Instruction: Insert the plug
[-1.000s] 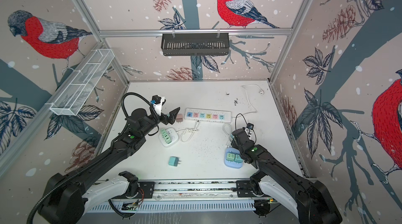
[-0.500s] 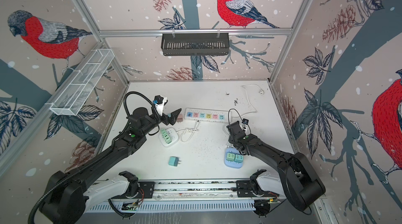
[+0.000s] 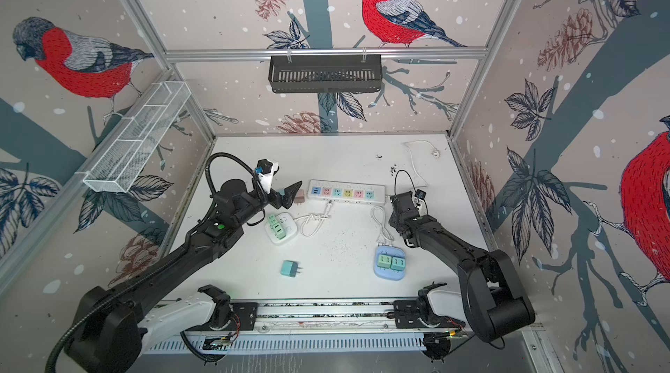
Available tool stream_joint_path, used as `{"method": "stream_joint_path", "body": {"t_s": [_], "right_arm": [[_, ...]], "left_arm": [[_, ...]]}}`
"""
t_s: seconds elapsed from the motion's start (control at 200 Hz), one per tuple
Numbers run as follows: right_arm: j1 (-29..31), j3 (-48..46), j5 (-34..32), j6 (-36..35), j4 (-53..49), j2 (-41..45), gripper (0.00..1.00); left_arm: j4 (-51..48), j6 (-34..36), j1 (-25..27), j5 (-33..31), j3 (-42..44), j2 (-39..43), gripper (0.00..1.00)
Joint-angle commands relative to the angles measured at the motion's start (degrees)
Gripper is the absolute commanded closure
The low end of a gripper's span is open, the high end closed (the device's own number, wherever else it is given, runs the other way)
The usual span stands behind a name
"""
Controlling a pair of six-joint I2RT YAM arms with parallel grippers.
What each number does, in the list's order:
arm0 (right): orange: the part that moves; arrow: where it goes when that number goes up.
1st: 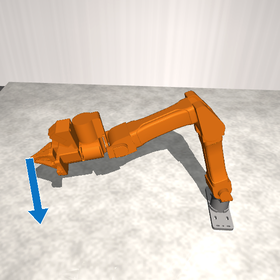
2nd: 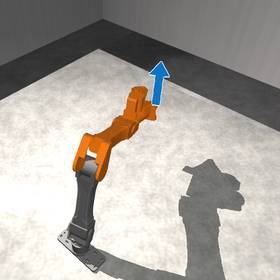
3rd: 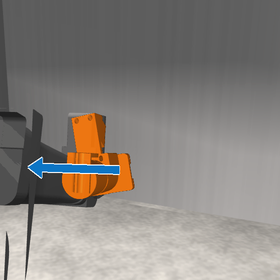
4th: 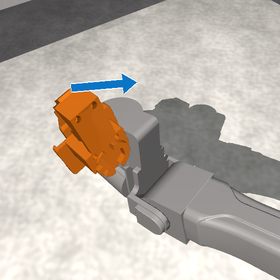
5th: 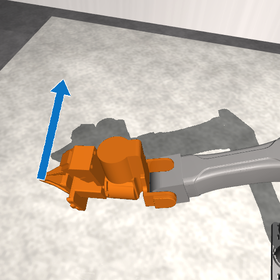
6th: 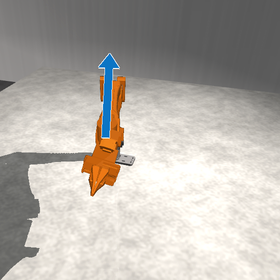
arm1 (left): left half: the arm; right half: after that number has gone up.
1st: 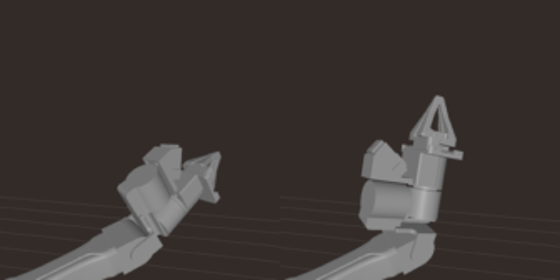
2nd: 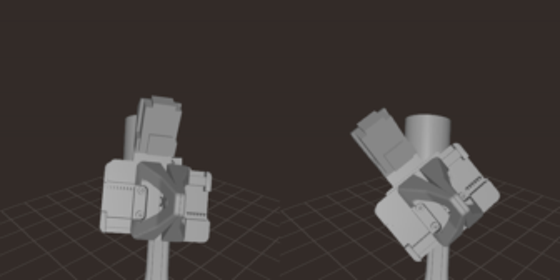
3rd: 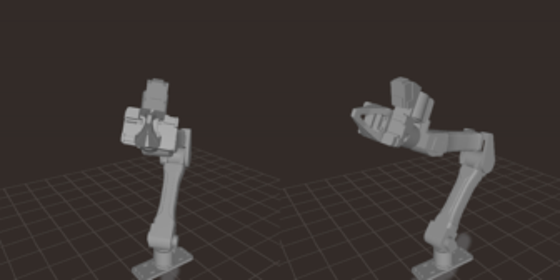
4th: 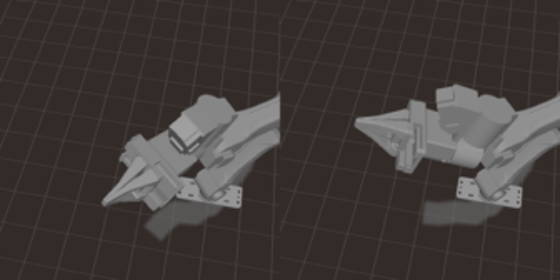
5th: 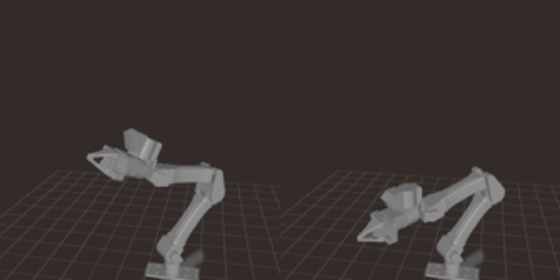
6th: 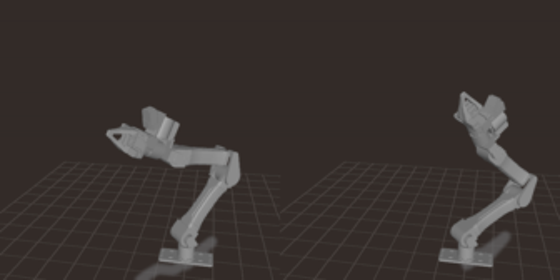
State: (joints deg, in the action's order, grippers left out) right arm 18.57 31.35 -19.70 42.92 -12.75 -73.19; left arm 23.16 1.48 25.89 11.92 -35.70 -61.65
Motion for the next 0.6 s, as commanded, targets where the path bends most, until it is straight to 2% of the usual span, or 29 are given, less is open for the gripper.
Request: {"method": "stream_joint_path", "body": {"t_s": [0.0, 0.3, 0.5, 0.595], "right_arm": [[-0.3, 0.6, 0.0, -1.0, 0.3, -0.3, 0.25], [0.6, 0.3, 3.0, -0.6, 4.1, -3.5, 0.32], [2.8, 2.4, 1.8, -0.5, 4.5, -9.0, 0.35], [3.3, 3.3, 1.0, -0.5, 4.2, -11.2, 0.40]], "left_arm": [[2.1, 0.5, 0.0, 0.8, 0.2, 0.0, 0.02], [1.5, 0.7, 0.0, 2.3, -0.7, -0.7, 0.01], [2.8, 0.6, 0.0, 3.2, -0.2, -1.5, 0.02], [1.9, 0.8, 0.0, 3.7, -1.0, -2.5, 0.01]]}}
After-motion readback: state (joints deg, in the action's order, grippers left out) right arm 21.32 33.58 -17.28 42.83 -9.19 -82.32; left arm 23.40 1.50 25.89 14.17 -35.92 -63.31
